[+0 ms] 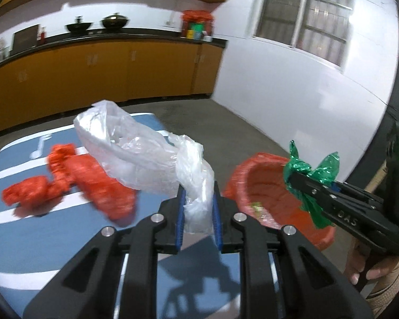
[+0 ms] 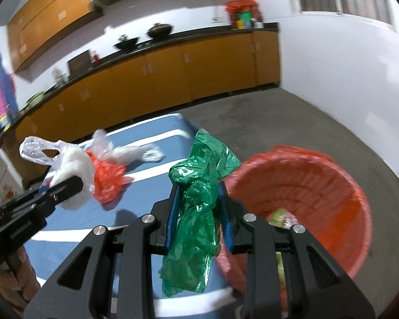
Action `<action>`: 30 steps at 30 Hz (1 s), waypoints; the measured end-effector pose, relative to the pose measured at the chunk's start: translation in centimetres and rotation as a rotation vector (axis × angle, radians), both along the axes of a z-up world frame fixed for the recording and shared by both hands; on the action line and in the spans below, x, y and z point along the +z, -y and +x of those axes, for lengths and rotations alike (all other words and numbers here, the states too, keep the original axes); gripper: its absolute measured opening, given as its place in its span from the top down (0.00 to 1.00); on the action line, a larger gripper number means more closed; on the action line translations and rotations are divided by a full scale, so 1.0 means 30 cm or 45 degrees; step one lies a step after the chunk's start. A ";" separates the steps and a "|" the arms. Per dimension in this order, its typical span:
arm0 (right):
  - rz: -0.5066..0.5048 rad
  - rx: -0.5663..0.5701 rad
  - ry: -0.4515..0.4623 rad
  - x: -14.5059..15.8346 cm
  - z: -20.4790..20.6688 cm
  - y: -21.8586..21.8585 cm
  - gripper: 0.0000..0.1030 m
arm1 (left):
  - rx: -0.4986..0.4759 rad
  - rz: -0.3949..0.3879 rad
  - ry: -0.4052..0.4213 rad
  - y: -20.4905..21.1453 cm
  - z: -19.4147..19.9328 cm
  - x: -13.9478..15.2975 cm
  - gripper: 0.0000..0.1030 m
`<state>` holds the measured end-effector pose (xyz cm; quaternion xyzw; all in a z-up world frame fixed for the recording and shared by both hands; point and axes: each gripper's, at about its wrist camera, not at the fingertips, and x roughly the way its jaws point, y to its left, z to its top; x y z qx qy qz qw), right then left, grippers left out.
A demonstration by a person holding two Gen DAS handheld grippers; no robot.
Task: Collect trash
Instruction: 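Carry both bags over the red basket and open both tools to drop them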
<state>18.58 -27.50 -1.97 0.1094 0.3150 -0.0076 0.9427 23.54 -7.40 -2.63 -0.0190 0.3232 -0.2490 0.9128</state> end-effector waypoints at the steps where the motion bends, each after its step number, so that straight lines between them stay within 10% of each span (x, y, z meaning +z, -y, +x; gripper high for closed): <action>1: 0.000 -0.031 0.002 0.004 -0.013 0.028 0.72 | -0.026 -0.006 0.000 0.027 -0.004 -0.001 0.82; 12: 0.010 -0.282 0.014 0.017 -0.131 0.267 0.72 | -0.279 -0.009 -0.016 0.338 -0.007 -0.028 0.82; 30: 0.067 -0.348 0.029 0.012 -0.112 0.349 0.72 | -0.367 -0.012 -0.076 0.513 0.053 -0.060 0.77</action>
